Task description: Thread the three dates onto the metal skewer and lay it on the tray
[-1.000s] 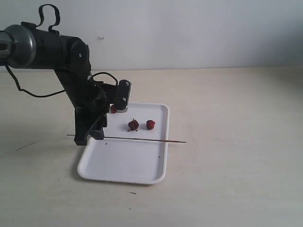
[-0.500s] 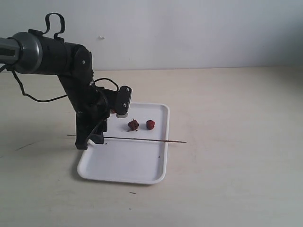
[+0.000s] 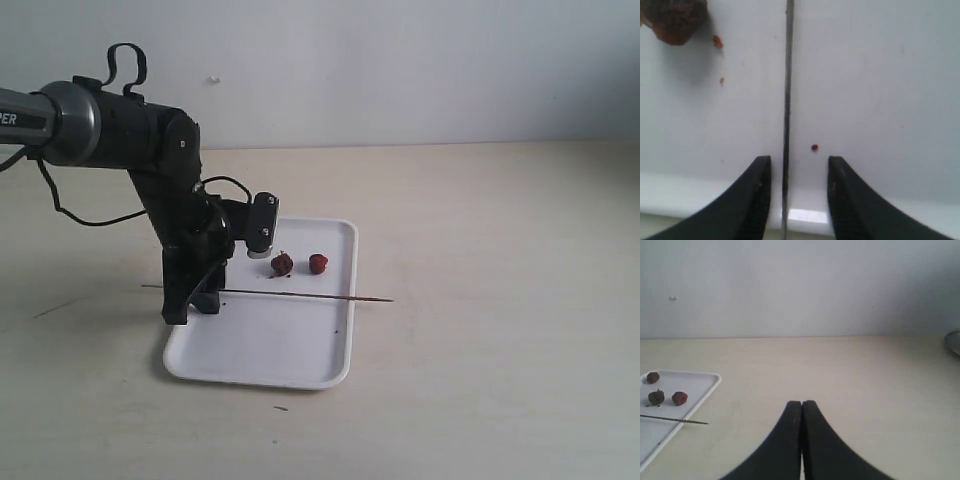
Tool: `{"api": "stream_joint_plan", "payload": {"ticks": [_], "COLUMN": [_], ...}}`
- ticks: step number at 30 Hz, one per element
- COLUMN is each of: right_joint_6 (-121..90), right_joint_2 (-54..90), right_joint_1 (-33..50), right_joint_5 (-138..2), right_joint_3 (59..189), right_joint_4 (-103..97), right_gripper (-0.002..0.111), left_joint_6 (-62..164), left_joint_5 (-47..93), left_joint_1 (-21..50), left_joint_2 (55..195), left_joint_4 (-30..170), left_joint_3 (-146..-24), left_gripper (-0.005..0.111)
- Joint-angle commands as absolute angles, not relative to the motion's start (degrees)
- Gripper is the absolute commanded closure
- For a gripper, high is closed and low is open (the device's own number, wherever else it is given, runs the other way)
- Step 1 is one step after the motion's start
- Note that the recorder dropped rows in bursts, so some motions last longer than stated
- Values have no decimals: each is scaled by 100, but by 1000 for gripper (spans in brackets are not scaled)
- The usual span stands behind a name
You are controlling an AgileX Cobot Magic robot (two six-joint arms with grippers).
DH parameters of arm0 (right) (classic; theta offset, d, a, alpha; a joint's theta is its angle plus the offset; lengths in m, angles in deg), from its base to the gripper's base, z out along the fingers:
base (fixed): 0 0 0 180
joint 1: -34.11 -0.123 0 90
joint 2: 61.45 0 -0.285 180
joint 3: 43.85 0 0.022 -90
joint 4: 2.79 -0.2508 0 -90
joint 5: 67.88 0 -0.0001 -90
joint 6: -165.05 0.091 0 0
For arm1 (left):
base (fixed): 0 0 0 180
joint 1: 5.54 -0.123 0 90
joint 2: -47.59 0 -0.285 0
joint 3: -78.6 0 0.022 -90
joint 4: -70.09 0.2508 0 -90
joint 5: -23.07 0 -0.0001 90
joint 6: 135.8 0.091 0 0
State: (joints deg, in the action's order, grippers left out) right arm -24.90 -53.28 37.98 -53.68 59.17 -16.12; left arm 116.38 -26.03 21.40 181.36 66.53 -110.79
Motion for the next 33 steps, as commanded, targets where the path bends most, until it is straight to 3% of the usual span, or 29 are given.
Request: {"api": "stream_joint_plan", "payload": {"ticks": [1,8,20,28,33], "right_joint_6": [-2526,-2526,-2526,-2526,-2526], "right_joint_2": [-5366,-5366,-5366,-5366,-5366], "right_joint_1": [3774,3774,3774,3774,3774], "right_joint_5": [-5380,-5380,-5380,-5380,-5380], "right_joint_3": [5893,5893,5893,5893,5893], "right_joint_4": [-1598,-1598,-1598,-1598,-1598], "right_gripper": [108,108,108,108,108], "left_joint_6": [11591,11580,11808,11681,10100], "left_joint_5": [-2608,-2595,-2388,-2515,-3143], "left_joint_1": [2154,2154,2239,2588,2590], "left_joint_2": [18203,18203,18093,16994,16235], "left_joint_4": [6707,6707,6707,6473,6459], "left_joint_3": [-11099,-11099,-11099,-11099,-11099], "left_gripper": [74,107,107,107,107]}}
